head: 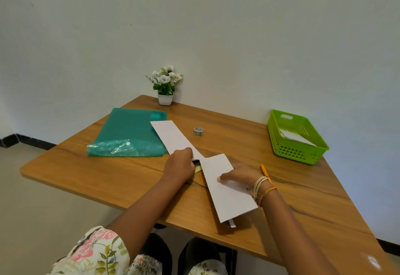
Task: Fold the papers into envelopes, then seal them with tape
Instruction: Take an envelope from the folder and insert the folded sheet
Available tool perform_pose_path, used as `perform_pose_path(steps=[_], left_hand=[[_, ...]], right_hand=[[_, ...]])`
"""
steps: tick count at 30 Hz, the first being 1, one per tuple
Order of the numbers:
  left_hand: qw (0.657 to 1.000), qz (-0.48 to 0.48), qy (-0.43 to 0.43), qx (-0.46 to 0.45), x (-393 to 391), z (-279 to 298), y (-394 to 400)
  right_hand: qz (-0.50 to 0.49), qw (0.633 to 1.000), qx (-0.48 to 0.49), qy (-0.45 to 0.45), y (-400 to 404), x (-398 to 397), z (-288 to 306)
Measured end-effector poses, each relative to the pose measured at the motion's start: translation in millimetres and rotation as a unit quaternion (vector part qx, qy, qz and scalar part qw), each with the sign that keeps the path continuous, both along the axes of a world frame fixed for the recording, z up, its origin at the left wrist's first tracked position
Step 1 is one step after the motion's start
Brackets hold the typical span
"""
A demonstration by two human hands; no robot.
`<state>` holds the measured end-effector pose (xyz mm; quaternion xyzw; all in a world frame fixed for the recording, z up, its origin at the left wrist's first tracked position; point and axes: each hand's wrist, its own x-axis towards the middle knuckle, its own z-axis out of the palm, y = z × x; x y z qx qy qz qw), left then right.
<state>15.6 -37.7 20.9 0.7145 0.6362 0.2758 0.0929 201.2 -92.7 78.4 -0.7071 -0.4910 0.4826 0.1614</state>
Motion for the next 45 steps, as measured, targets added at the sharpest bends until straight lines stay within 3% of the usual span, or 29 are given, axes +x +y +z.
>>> perform_pose_path(steps=[10,14,18,21,27,38,45], left_hand=[[0.99,-0.025,-0.119,0.072,-10,-13,-4],[0.982,-0.027,-0.171,0.069,-11,-14,-4],[0.976,-0.027,-0.215,0.032,-10,-12,-2],[0.973,-0.02,-0.231,0.017,-10,-11,0],[0.968,-0.005,-0.251,0.0,-12,-14,2],[0.961,-0.012,-0.276,0.011,-15,-17,4],[0.956,-0.034,-0.291,0.015,-17,-17,3]], right_hand=[[0.018,0.996,0.023,-0.08,1,-8,-4],[0.019,0.996,0.041,-0.071,4,-8,-4],[0.051,0.998,-0.022,-0.039,5,-18,0],[0.078,0.996,-0.044,0.017,11,-23,1],[0.149,0.984,-0.005,-0.1,24,-24,4],[0.21,0.975,-0.009,-0.071,26,-22,1],[0.169,0.984,-0.024,-0.055,31,-21,-3]])
